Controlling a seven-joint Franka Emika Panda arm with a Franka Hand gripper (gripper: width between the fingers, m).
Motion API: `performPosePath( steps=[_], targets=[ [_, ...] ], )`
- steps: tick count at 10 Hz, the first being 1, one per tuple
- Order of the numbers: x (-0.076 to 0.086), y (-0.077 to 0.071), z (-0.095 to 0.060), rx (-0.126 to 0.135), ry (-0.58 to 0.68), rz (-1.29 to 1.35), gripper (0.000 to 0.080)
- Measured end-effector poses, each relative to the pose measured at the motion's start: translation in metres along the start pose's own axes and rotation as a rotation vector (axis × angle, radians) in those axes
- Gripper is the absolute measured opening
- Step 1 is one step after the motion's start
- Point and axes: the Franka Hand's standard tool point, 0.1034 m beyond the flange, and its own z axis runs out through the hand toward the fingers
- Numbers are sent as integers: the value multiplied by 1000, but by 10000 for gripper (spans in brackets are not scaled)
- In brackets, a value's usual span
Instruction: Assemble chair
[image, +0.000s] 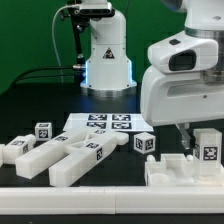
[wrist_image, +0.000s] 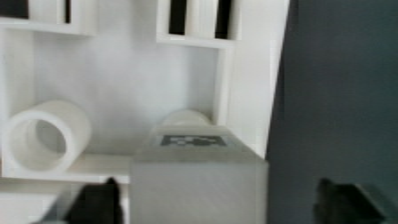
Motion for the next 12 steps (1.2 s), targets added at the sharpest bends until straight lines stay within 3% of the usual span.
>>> performPosePath(
  steps=[1,2,5,8,9,10,11,12],
  targets=[
    [0,1,0,0,0,0,367],
    [0,3,0,-4,0,4,292],
    [2,6,2,13,3,345,288],
    [6,6,3,78,7,868,287],
    [12,4,2,113,26,1088,287],
    [11,5,2,130,28,1164,287],
    [11,4,2,130,28,1160,287],
    [11,4,2,124,29,1129,389]
  ],
)
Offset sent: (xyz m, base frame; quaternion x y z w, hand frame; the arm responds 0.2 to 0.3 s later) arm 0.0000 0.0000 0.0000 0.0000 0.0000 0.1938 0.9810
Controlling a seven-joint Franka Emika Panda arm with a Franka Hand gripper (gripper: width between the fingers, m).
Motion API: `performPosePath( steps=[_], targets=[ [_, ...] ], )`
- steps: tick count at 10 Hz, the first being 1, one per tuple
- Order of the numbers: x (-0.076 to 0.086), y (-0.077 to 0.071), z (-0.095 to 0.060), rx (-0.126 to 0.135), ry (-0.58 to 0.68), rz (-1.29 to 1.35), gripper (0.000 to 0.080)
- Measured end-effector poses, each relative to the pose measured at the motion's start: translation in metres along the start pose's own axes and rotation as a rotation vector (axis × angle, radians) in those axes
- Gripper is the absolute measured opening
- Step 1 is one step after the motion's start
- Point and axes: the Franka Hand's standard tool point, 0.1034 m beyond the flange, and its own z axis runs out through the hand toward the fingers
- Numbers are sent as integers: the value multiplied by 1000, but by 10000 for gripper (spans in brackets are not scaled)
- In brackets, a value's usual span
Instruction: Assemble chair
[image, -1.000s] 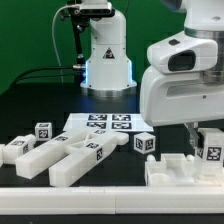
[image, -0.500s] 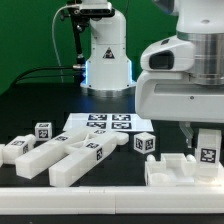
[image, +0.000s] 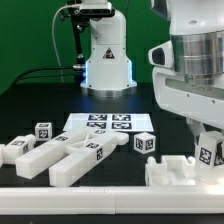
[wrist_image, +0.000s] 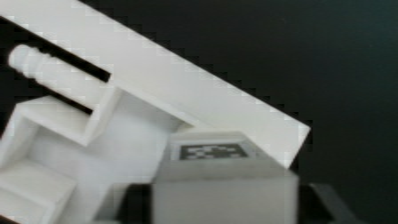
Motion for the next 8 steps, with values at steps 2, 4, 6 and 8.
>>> performPosePath(
  steps=[2,4,6,8],
  targets=[
    [3,0,-6,-5,17,-334,566],
    [-6,2,-3,-33,25,-618,632],
    [-2,3,-3,-33,23,-712,646],
    [-5,0,-2,-64,62,-1091,649]
  ],
)
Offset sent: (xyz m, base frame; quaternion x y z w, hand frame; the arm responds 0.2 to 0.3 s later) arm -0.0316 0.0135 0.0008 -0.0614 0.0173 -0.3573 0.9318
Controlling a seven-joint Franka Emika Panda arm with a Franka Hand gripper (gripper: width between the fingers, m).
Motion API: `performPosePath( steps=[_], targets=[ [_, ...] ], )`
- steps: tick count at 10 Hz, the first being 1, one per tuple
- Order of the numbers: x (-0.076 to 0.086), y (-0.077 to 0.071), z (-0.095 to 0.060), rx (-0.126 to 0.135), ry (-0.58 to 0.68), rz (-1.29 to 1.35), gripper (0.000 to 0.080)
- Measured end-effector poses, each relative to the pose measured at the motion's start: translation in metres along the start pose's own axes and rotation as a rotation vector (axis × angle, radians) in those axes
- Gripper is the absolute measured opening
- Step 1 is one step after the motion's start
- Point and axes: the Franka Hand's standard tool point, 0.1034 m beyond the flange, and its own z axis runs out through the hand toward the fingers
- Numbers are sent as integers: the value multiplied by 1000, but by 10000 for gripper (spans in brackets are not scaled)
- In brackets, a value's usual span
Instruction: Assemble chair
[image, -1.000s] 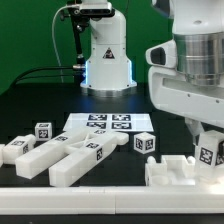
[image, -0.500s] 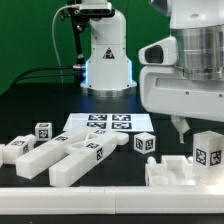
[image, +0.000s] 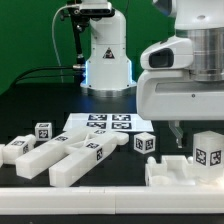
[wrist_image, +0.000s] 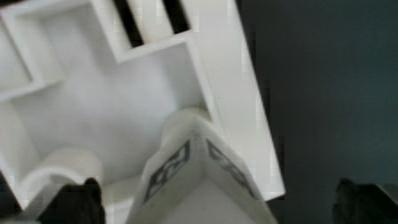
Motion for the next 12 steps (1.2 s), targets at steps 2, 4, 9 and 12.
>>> performPosePath(
  steps=[2,4,9,12],
  targets=[
    [1,5,0,-1,0,-151,563],
    [0,4,0,0,0,-91,414],
    [5,10,2,18,16,483,289],
    [6,15,3,77,-21,1139,288]
  ],
)
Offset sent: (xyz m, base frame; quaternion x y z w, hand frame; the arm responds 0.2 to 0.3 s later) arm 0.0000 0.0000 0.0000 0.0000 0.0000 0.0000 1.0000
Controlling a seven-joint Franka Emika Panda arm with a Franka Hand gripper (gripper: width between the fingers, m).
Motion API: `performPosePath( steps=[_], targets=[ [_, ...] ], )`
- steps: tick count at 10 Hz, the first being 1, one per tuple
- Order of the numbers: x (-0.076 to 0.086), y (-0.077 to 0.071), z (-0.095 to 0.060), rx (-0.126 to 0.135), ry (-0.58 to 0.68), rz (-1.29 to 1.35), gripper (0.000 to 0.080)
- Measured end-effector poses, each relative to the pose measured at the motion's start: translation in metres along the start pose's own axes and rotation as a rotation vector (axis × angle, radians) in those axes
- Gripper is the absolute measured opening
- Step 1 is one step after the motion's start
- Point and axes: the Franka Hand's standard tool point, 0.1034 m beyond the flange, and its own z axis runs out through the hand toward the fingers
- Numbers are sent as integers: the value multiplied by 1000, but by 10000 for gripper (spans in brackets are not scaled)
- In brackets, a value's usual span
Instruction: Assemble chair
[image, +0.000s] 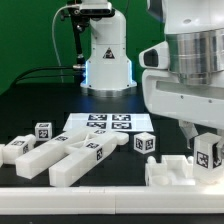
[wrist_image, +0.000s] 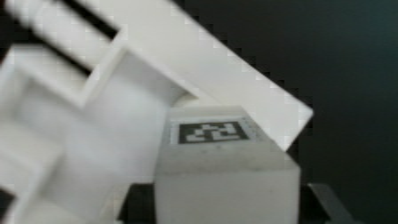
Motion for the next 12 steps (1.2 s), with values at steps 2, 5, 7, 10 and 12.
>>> performPosePath(
  steps=[2,5,7,10,12],
  targets=[
    [0,0,0,-1,0,30,288],
    [1,-2,-2,-8,12,-457,586],
    [1,-1,-2,-13,7,-669,638],
    [0,-3,-4,-25,22,-1037,649],
    [-3,-5,-4,-24,30,-1129,640]
  ],
)
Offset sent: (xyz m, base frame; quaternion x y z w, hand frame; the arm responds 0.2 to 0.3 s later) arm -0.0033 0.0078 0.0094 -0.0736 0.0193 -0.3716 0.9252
